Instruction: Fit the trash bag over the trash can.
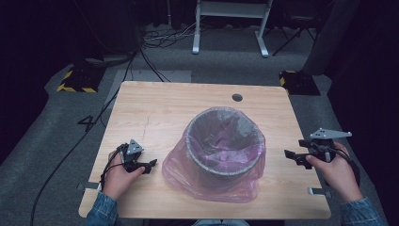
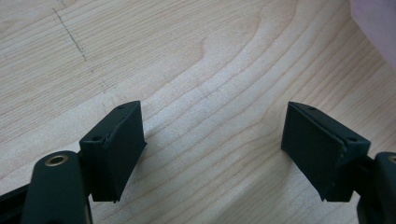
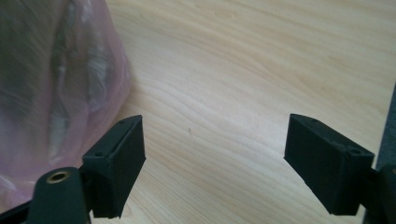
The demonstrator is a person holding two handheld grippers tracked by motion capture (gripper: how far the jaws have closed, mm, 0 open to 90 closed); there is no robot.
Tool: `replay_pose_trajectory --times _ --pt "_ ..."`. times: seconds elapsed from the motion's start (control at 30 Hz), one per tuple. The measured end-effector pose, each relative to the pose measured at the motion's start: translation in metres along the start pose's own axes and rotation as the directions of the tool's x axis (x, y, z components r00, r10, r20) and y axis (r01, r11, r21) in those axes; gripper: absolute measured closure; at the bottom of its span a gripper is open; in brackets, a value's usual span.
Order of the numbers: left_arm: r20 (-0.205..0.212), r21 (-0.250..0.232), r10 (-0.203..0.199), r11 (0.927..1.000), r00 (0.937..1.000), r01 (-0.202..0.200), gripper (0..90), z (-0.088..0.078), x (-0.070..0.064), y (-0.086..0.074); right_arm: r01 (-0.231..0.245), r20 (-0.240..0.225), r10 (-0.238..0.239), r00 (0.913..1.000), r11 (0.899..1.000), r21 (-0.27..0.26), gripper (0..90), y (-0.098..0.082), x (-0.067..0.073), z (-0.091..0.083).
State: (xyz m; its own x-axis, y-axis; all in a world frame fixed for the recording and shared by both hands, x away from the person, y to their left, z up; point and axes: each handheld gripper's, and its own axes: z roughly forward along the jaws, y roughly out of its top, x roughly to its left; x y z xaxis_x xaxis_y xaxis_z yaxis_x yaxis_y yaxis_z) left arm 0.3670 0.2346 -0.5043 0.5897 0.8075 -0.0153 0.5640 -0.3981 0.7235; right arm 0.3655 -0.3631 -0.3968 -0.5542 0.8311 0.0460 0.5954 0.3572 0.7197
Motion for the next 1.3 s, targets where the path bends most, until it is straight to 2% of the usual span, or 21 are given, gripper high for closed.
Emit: replay_pose_trajectory --times 0.1,0.23,0.4,0.57,0.83,1.03,1.13,1.2,1.3 --pt "-0.001 0.001 0.0 1.0 1.0 0.0 21.2 0.0 0.0 0.0 0.0 0.009 0.0 1.0 1.0 0.02 18.6 -0.013 -0.005 0.009" --pt "-0.001 0.0 0.0 1.0 1.0 0.0 21.2 0.0 0.0 0.0 -0.012 0.027 0.011 0.9996 1.0 0.019 18.1 -0.028 -0.011 0.017" --pt "0.001 0.0 0.001 1.0 1.0 -0.001 21.2 0.0 0.0 0.0 -0.03 0.022 0.03 0.9993 0.999 0.027 18.0 -0.046 -0.015 0.027" --pt "0.001 0.0 -0.001 1.0 1.0 0.001 21.1 0.0 0.0 0.0 -0.036 0.017 0.035 0.9992 0.999 0.031 17.5 -0.061 -0.014 0.036" --pt "0.0 -0.001 0.001 1.0 1.0 -0.001 21.2 0.0 0.0 0.0 -0.012 0.05 0.011 0.9987 0.999 0.036 17.2 -0.077 -0.008 0.043" --pt "0.0 -0.001 0.002 1.0 1.0 -0.002 21.2 0.0 0.0 0.0 -0.014 0.035 0.013 0.9993 0.998 0.054 15.9 -0.087 -0.006 0.051" --pt "0.0 -0.001 0.001 1.0 1.0 -0.001 21.2 0.0 0.0 0.0 0.022 0.039 -0.023 0.999 0.999 0.028 12.7 -0.091 -0.004 0.054" --pt "0.0 -0.001 0.0 1.0 1.0 0.0 21.2 0.0 0.0 0.0 0.023 0.038 -0.023 0.999 1.0 -0.009 10.1 -0.094 -0.004 0.057" --pt "0.0 -0.001 0.001 1.0 1.0 -0.001 21.2 0.0 0.0 0.0 0.022 0.035 -0.021 0.9992 1.0 -0.015 10.3 -0.094 -0.005 0.057"
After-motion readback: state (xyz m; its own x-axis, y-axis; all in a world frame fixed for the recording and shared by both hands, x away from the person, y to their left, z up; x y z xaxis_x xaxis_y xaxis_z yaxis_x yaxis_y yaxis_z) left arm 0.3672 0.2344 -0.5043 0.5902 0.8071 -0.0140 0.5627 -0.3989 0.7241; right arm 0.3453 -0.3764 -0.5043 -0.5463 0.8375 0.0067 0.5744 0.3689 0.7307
